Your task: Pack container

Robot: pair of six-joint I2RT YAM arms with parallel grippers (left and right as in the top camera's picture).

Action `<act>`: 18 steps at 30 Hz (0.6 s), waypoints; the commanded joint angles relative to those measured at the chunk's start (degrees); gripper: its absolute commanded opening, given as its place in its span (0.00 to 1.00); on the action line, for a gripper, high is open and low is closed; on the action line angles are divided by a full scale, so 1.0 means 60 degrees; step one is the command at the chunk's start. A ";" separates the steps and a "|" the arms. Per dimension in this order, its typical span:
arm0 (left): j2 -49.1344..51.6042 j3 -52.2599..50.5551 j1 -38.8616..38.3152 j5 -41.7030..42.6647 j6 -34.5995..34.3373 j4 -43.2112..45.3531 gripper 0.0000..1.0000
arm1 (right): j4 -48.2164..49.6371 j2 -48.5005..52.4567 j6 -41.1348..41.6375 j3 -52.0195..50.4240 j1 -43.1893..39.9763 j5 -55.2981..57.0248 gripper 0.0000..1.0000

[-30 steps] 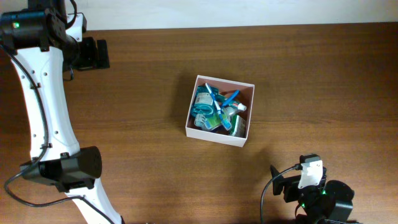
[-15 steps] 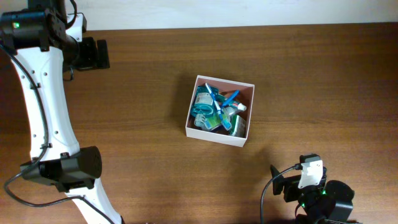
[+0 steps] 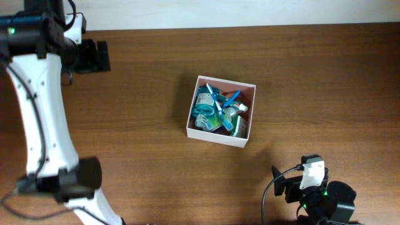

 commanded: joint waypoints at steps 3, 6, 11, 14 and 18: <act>-0.2761 -0.2448 -0.0426 -0.0546 0.0131 0.0127 0.99 | 0.0040 -0.0117 0.0066 -0.0036 -0.0066 -0.0120 0.99; -0.4506 -0.4663 -0.0441 -0.1945 0.0346 0.1996 0.99 | 0.0040 -0.0117 0.0066 -0.0036 -0.0066 -0.0120 0.99; -0.8069 -0.9231 -0.0441 -0.2109 0.0342 0.7063 0.99 | 0.0040 -0.0117 0.0066 -0.0036 -0.0066 -0.0120 0.99; -1.0014 -1.1927 -0.0441 -0.2098 0.0342 0.9417 0.99 | 0.0040 -0.0117 0.0066 -0.0036 -0.0066 -0.0120 0.99; -1.2349 -1.5220 -0.0444 -0.2058 0.0342 1.1329 0.99 | 0.0040 -0.0117 0.0066 -0.0036 -0.0066 -0.0120 0.99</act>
